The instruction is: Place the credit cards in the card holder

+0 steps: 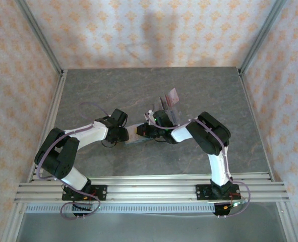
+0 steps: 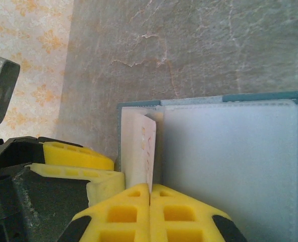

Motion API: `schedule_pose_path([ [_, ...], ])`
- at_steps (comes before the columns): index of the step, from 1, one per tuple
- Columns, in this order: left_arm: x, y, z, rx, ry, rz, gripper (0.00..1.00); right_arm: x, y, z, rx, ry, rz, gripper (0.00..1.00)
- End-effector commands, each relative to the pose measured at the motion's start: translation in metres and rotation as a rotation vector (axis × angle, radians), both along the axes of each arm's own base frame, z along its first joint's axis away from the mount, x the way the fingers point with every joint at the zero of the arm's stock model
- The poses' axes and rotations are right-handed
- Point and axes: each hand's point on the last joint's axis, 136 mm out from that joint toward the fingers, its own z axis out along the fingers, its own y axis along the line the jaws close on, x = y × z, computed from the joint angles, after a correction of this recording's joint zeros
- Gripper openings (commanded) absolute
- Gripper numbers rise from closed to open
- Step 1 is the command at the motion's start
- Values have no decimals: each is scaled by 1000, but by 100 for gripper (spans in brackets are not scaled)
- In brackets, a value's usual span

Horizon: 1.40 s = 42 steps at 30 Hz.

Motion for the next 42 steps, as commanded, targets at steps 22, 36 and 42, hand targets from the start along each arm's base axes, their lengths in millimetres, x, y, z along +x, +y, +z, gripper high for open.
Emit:
schedule_pose_path([
  [22,8,0,35,-152,12,108,27,-15,-4,-41,-136,63,41,0],
  [36,17,8,0,-118,68,133,0,-20,-2,-40,-170,69,98,0],
  [42,12,9,-13,-116,90,138,0,-19,1,-37,-170,70,116,0],
])
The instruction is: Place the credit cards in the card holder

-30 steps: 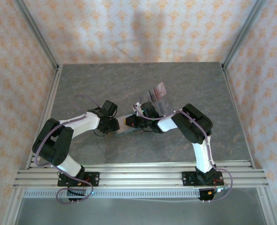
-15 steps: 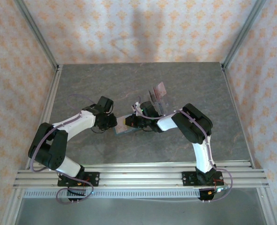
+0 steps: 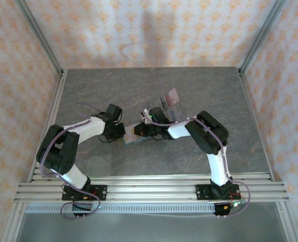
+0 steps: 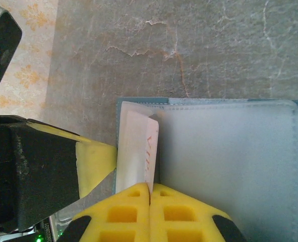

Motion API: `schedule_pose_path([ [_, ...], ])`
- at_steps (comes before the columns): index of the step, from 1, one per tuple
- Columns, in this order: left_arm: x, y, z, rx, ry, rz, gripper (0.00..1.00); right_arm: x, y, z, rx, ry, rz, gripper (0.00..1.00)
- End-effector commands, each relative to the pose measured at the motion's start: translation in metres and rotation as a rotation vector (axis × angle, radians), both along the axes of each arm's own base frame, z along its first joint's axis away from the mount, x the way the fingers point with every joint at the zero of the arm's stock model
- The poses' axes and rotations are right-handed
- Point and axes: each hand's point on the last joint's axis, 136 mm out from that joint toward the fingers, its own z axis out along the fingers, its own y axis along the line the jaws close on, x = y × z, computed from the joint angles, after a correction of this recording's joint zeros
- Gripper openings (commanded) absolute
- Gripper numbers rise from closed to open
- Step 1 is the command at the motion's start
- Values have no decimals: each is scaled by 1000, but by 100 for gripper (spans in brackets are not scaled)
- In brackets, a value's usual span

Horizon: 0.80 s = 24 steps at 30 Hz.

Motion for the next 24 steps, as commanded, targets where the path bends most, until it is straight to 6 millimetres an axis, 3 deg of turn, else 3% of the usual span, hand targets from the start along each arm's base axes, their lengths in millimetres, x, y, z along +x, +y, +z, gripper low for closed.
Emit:
schedule_pose_path([
  [1,-1,2,-16,8,18,5,0,-18,-7,-33,-98,71,33,0],
  [19,-2,0,-23,-12,20,7,0,-20,11,-22,-121,53,51,3],
  [24,-4,1,-23,-7,19,7,0,-17,11,-14,-133,43,47,9],
])
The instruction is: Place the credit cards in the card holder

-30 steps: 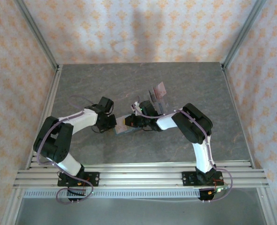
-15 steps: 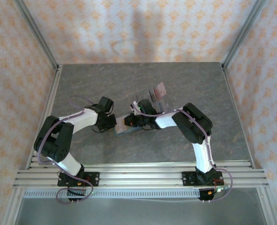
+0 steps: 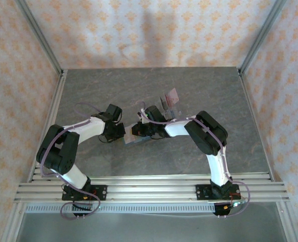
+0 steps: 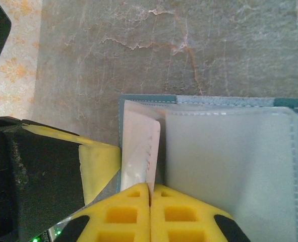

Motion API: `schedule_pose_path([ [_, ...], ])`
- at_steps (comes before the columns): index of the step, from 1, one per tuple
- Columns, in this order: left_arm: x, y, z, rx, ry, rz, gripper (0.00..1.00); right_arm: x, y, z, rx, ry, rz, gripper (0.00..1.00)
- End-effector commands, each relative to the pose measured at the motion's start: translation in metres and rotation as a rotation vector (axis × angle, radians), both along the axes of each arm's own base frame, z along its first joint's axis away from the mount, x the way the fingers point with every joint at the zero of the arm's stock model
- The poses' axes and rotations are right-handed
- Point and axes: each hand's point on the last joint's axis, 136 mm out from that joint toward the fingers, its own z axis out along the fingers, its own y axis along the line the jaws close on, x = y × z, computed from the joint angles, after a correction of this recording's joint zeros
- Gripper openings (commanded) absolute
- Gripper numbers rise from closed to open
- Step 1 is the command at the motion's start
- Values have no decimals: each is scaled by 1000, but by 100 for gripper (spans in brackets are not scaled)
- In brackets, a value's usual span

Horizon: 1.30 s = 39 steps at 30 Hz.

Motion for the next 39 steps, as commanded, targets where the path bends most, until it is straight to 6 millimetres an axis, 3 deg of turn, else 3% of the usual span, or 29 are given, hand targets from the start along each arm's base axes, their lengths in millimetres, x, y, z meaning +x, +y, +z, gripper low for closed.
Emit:
schedule_pose_path([
  [1,-5,2,-22,1,20,5,0,-12,0,-12,-76,15,24,12],
  [8,-7,5,-23,15,17,-7,0,-7,-11,9,-145,-32,20,28],
  [15,-10,7,-29,33,30,-24,0,3,-22,35,-218,-101,30,30],
  [21,-10,6,-30,30,32,-34,0,14,-36,44,-282,-143,16,29],
  [30,-8,5,-29,28,28,-40,0,32,-56,29,-482,-213,33,31],
  [39,-8,4,-29,28,30,-41,0,37,-59,12,-560,-226,72,33],
])
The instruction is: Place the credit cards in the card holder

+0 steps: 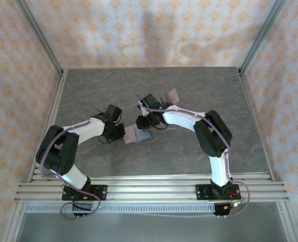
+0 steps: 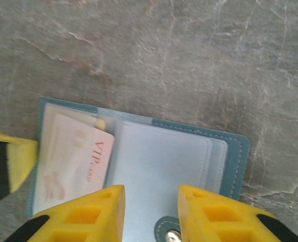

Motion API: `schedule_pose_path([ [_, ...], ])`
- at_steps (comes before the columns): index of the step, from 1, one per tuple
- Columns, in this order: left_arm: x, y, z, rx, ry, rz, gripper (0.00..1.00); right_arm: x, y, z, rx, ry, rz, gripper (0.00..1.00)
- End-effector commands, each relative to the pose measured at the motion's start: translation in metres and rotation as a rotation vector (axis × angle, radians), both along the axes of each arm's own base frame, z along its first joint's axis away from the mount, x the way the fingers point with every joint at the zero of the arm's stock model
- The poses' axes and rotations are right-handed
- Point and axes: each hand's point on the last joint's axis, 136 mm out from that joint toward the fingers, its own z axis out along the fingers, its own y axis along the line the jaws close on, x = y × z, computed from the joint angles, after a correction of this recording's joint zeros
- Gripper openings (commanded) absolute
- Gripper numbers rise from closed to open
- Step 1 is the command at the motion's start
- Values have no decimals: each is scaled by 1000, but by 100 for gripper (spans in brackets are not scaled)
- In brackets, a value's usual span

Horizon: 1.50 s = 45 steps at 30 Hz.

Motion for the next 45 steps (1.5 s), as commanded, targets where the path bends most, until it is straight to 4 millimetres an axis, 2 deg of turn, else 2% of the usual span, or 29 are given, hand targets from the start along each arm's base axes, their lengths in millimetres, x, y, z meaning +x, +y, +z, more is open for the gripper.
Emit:
schedule_pose_path([
  [1,-7,4,-28,24,47,-11,0,3,-5,-9,-73,-13,20,33],
  [9,-7,3,-29,23,51,-13,0,-2,-2,-28,-143,-25,49,33],
  [21,-7,3,-31,22,54,-15,0,-10,-25,-53,-347,-120,20,30],
  [26,-7,2,-31,19,54,-14,0,-16,-30,-62,-400,-139,18,24],
  [33,-8,3,-31,19,54,-15,0,-27,-30,-72,-404,-121,18,9],
  [38,-8,3,-32,17,56,-15,0,-28,-30,-67,-402,-130,14,0],
  [45,-8,3,-33,19,57,-17,0,-17,-27,-39,-376,-193,-9,0],
])
